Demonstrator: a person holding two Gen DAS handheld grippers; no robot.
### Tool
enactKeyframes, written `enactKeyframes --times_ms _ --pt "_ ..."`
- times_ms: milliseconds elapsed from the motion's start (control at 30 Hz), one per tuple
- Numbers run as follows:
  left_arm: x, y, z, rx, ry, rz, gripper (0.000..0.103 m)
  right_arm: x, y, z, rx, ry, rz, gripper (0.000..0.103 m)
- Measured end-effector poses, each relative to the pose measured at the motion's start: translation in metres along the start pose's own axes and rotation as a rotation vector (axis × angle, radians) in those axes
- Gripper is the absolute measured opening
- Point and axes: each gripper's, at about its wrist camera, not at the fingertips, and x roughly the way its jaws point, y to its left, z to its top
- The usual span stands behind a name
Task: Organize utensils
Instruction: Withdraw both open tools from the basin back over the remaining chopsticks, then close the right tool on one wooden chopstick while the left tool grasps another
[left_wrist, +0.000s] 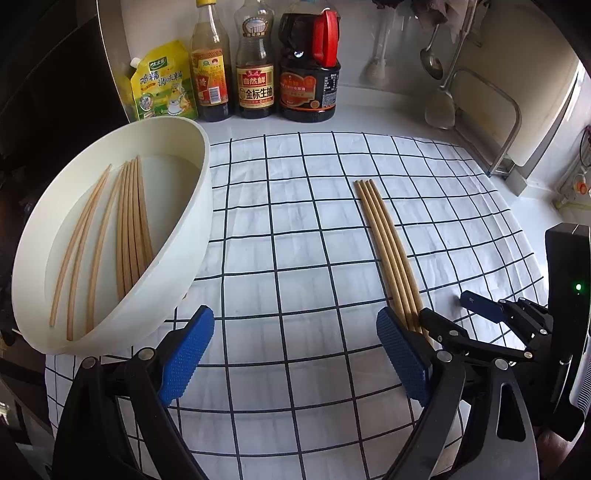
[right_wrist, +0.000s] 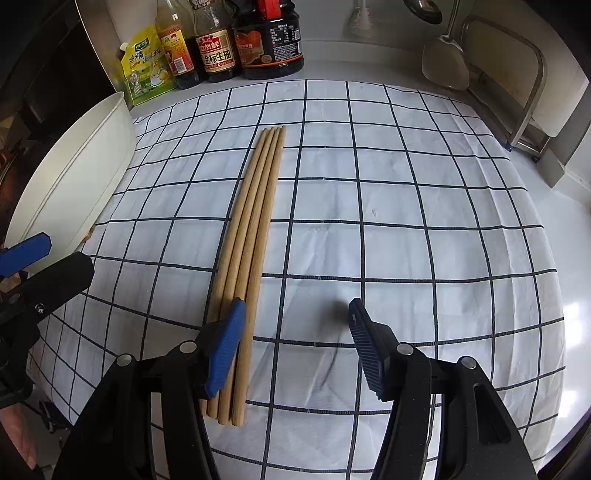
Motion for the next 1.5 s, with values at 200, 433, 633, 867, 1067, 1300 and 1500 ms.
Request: enactKeyframes --times_ms 200,433,633,867,1067,1300,1500 --pt "0.002 -0.005 0.002 -0.002 0.005 -0.017 0.088 0.000 -0.002 0.001 -0.036 -0.005 -0.021 0.056" --pt "0.009 -0.016 0.003 0.008 0.022 -0.036 0.088 -0.001 -0.023 0.005 -0.011 -0.008 -0.036 0.056" --pt "0.022 -0.032 0.005 0.028 0.033 -0.051 0.088 -0.005 -0.055 0.003 0.036 -0.024 -0.042 0.056" --pt "0.048 -0.044 0.001 0.055 0.079 -0.042 0.088 -0.020 -0.066 0.000 0.034 -0.081 -0.003 0.056" --pt "0.060 -0.046 -0.003 0.061 0.100 -0.022 0.088 -0.018 -0.068 -0.003 0.040 -0.077 0.008 0.056" --pt "0.066 -0.046 -0.005 0.045 0.102 -0.011 0.095 -0.015 -0.068 -0.001 0.039 -0.070 0.007 0.056" --pt "0.075 -0.043 0.000 0.033 0.104 0.038 0.097 -0.014 -0.066 0.000 0.029 -0.072 0.012 0.056"
